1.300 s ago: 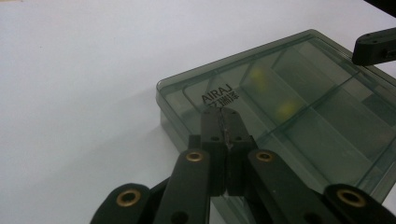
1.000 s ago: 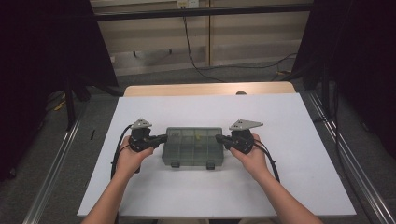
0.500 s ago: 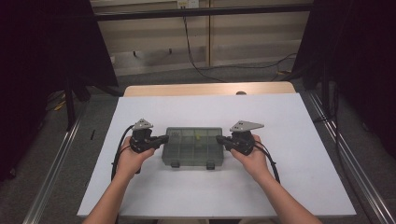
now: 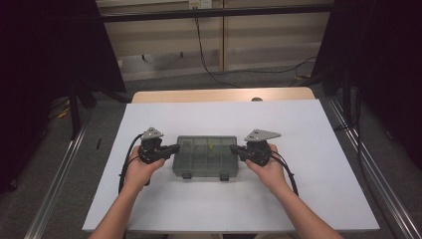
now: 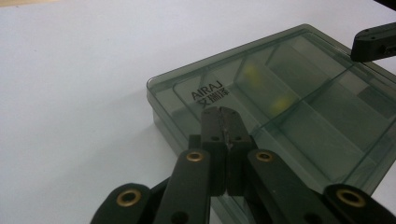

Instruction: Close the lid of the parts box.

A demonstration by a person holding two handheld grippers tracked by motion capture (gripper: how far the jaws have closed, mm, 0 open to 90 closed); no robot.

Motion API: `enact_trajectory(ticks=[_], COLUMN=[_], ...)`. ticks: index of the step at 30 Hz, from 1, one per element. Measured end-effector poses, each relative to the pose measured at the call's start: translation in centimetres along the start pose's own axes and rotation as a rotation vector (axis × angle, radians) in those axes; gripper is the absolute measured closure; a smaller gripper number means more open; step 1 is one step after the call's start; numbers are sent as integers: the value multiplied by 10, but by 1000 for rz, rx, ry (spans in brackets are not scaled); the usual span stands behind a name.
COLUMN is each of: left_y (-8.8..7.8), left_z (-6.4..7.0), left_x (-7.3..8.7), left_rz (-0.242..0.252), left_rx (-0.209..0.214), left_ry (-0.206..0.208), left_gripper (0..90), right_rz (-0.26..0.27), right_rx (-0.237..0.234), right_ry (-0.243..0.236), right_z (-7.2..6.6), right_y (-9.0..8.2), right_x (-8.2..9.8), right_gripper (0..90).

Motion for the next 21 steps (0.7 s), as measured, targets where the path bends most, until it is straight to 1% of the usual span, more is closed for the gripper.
enact_trajectory(ticks=[4, 6, 8, 15, 16, 18, 20, 21], left_y=[0, 0, 0, -1, 0, 1, 0, 0], left_z=[0, 0, 0, 0, -1, -1, -2, -2], left_x=[0, 0, 1, 2, 3, 4, 5, 5], left_rz=[2, 6, 4, 9, -5, 8, 18, 21], left_rx=[1, 0, -3, -7, -16, -14, -7, -5], left_ry=[-4, -2, 6, 6, 22, 9, -6, -8], left_gripper=[899, 900, 900, 900, 900, 900, 900, 900], right_rz=[-1, -2, -1, 3, -10, 0, 5, 4], right_rx=[3, -5, -6, 1, 1, 9, 12, 12], right_ry=[-10, -9, -13, -16, -21, -36, -31, -37], right_z=[0, -1, -3, -3, -3, -4, -4, -5], right_y=[0, 1, 1, 2, 3, 4, 4, 4], right_x=[0, 0, 0, 1, 1, 3, 4, 4], right_gripper=[900, 900, 900, 900, 900, 900, 900, 900])
Point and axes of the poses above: each handheld gripper's, and its own axes: y roughly forward along the jaws, x roughly out of its underside, z roughly to its right, the point moved 7 cm from there along y, roughly forward along the jaws, and after that the axes turned 15 degrees about -y, right-handed, at the moved point
